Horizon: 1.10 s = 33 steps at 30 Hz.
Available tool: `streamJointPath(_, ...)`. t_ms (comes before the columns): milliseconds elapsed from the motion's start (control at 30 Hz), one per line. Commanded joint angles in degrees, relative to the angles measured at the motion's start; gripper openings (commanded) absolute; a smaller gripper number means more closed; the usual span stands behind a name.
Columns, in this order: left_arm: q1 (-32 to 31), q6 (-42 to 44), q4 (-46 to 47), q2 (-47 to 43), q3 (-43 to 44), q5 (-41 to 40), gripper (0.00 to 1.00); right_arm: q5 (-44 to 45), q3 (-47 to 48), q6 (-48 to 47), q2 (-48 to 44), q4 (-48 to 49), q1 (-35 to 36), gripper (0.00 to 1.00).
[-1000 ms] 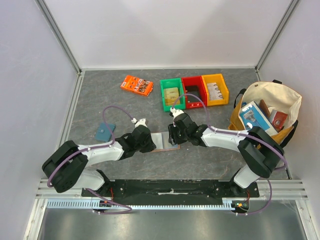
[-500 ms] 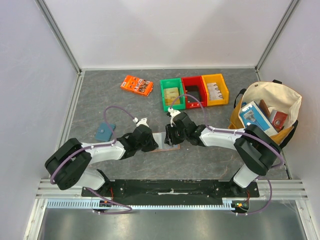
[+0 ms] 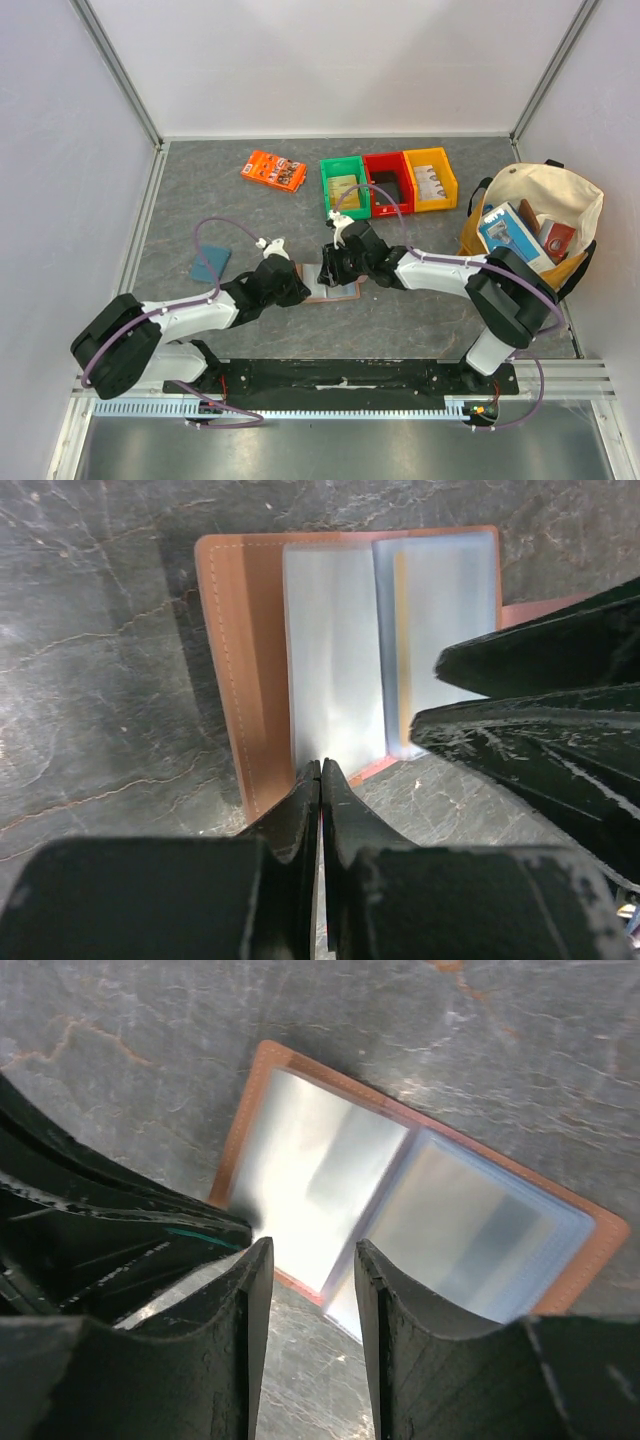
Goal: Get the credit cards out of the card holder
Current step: Open the card holder at the center of the board, then remove the credit card from the card holder.
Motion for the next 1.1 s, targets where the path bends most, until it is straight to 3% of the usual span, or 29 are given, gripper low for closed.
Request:
streamJointPath(0, 0.2, 0.5, -2.8, 0.0, 0.9, -3.6, 0.07, 10.5, 1.8, -1.9, -4.1, -4.0, 0.3, 0.47)
streamJointPath(100, 0.2, 1.4, -3.9, 2.6, 2.1, -3.2, 0.07, 16.5, 1.5, -2.2, -6.3, -9.2, 0.3, 0.55)
streamJointPath(267, 0.2, 1.8, -4.0, 4.8, 2.8, -2.1, 0.07, 17.1, 1.0, -2.1, -5.9, -11.2, 0.3, 0.63)
streamJointPath(767, 0.0, 1.5, -3.6, 5.4, 2.4, -1.5, 0.05, 12.3, 1.7, -1.3, -1.0, -9.0, 0.3, 0.64)
streamJointPath(1067, 0.1, 1.4, -2.6, 6.2, 2.3, -0.5, 0.05, 9.8, 1.7, -1.3, -1.9, -7.8, 0.4, 0.52)
